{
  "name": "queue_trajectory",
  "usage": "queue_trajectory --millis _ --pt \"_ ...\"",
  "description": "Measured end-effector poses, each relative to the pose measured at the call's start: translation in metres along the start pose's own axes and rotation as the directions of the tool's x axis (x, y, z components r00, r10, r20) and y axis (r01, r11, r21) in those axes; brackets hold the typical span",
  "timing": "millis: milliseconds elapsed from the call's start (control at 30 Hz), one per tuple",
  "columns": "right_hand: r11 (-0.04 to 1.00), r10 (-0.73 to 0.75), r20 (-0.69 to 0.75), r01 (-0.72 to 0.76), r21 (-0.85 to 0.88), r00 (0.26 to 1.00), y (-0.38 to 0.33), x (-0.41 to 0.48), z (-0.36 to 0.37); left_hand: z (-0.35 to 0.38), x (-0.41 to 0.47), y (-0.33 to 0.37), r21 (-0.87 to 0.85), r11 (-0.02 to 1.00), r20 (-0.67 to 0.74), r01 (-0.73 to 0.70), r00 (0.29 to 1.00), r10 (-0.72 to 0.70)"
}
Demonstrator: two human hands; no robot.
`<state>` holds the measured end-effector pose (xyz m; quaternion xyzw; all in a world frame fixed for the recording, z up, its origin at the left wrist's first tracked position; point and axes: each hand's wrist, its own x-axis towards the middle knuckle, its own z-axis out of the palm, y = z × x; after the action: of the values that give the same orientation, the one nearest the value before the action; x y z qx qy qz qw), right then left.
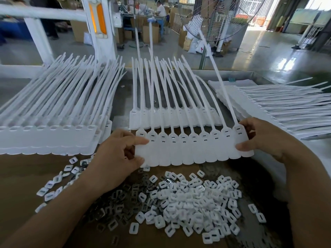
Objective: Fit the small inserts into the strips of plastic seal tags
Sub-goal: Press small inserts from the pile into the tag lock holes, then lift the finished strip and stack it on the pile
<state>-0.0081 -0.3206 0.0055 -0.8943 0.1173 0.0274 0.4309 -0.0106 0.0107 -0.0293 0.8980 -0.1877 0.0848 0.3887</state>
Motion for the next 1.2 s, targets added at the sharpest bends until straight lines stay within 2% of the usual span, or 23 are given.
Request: queue_trajectory --millis 233,533,767,900,1067,1133,1200 --pt "0.986 -0.046 -0.043 0.052 0.16 0.998 -0.004 0.0 -0.002 -0.006 0.0 0.003 -0.071 0.996 -0.081 0.062 0.994 -0.068" --pt "0.956 -0.165 -0.281 0.223 0.19 0.945 -0.015 0.014 0.025 -0.01 0.017 0.003 -0.097 0.988 -0.206 0.116 0.969 -0.134" --pt "0.963 -0.161 -0.449 0.238 0.122 0.879 -0.017 0.037 0.04 -0.011 0.049 -0.004 0.052 0.99 -0.206 0.13 0.971 -0.117" --pt "0.963 -0.149 -0.523 0.243 0.115 0.839 -0.015 0.052 0.05 -0.004 0.066 -0.008 0.089 0.978 -0.259 0.187 0.953 -0.158" --pt "0.977 -0.213 -0.505 0.188 -0.101 0.837 -0.001 0.057 0.06 0.008 0.073 -0.015 0.121 0.961 -0.179 0.25 0.957 -0.227" --pt "0.974 -0.228 -0.508 0.202 -0.107 0.831 0.0 0.058 0.058 0.008 0.072 -0.016 0.118 0.962 -0.169 0.245 0.96 -0.223" --pt "0.976 -0.216 -0.463 0.201 -0.083 0.86 0.0 0.059 0.056 0.006 0.072 -0.015 0.115 0.963 -0.165 0.244 0.96 -0.224"
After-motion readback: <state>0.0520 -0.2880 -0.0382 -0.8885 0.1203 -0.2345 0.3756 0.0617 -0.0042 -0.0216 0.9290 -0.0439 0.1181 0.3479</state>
